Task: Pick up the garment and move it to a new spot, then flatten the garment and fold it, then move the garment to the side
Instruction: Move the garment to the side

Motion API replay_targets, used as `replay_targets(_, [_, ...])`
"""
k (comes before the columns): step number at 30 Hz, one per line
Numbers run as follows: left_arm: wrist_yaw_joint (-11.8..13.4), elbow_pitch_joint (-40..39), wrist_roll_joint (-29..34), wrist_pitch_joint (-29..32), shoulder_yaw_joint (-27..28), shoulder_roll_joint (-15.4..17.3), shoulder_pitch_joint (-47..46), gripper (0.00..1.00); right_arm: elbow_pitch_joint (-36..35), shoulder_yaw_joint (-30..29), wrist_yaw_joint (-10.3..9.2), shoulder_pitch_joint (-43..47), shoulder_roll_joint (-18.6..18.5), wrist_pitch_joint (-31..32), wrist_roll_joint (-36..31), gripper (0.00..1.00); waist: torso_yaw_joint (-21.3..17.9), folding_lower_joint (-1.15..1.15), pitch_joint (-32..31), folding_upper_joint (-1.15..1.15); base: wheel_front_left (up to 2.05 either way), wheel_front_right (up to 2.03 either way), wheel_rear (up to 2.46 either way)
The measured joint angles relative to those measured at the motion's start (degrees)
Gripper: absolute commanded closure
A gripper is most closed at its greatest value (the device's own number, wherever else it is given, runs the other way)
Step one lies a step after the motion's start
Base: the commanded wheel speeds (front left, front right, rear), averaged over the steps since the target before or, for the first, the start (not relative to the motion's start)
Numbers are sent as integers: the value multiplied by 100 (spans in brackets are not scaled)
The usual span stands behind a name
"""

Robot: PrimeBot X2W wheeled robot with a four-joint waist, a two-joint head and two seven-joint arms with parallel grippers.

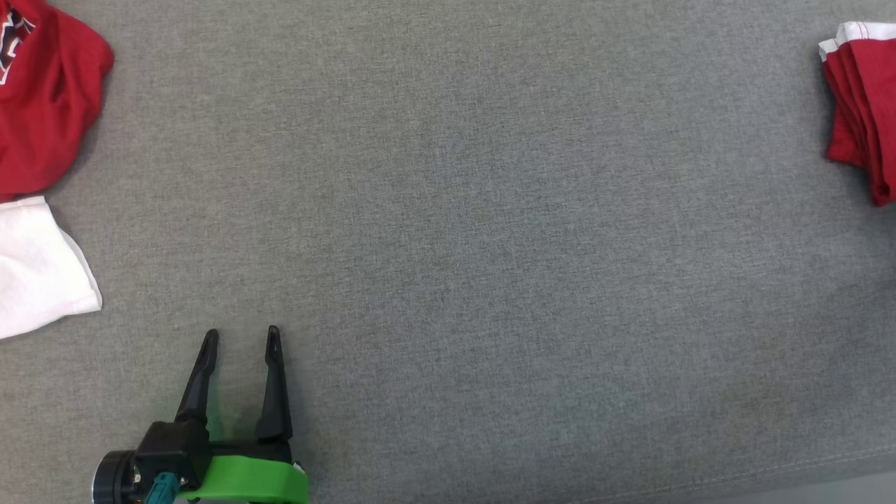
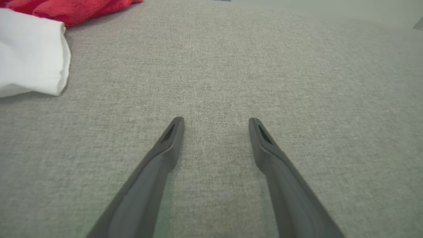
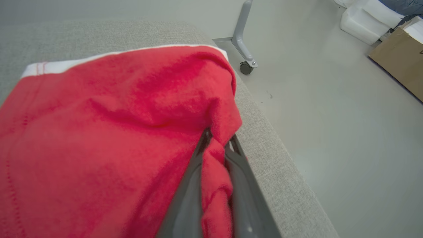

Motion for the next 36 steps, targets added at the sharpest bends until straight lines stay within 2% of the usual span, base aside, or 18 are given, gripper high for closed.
replay_targets(1, [0, -19, -2, 0, 31, 2, 35, 0, 27, 2, 0, -10, -12, -24, -66, 100, 9, 0, -16, 0, 0, 0, 0])
replay_targets(2, [1, -49, -22, 0, 55, 1, 69, 0, 56, -5, 0, -38, -26, -67, -154, 77, 22, 0, -46, 0, 0, 0, 0])
replay_targets(3, [1, -71, -52, 0, 71, 1, 82, 0, 84, -34, 0, -72, -57, -110, -244, 0, 35, 0, -81, 0, 0, 0, 0])
replay_targets(9, [32, -105, -199, 0, 43, 1, 135, 0, 123, -399, 0, -98, -246, -200, -913, 0, 25, 0, -281, 0, 0, 0, 0])
replay_targets(11, [58, -110, -292, 0, 22, 0, 128, 0, -194, -646, 0, -80, -313, -208, -1162, 0, -1, 0, -352, 0, 0, 0, 0])
replay_targets(13, [96, -105, -387, 0, 12, 0, 107, 0, -823, -1062, 0, 48, -300, -224, -1423, 0, -28, 0, -448, 0, 0, 0, 0])
replay_targets(16, [130, -78, -542, 0, 22, 0, 114, 0, -1841, -1549, 0, 721, 138, -224, -1674, 0, -55, 0, -639, 0, 0, 0, 0])
replay_targets(19, [203, -44, -725, -1, 116, 0, 174, 0, -2838, -1682, 0, 1632, 619, -224, -1876, 0, -72, 0, -895, 0, 0, 0, 0])
replay_targets(25, [180, 22, -859, -1, 248, 1, 398, 0, -4738, -1495, 1, 3343, 1284, -225, -2086, 0, -69, 0, -1496, 0, 0, 0, 0])
replay_targets(27, [116, 65, -844, 0, 256, 1, 429, 0, -5198, -1480, 0, 3917, 1640, -224, -2064, 0, -56, 0, -1709, 0, 0, 0, 0])
replay_targets(32, [65, 137, -826, 0, 277, 1, 478, 0, -5871, -1385, 0, 4938, 2425, -224, -2141, 0, -1, 0, -2131, 0, 0, 0, 0])
replay_targets(36, [24, 213, -824, 0, 253, 1, 538, 0, -5903, -1168, 0, 5505, 2755, -224, -2249, 0, 58, 0, -2397, 0, 0, 0, 0])
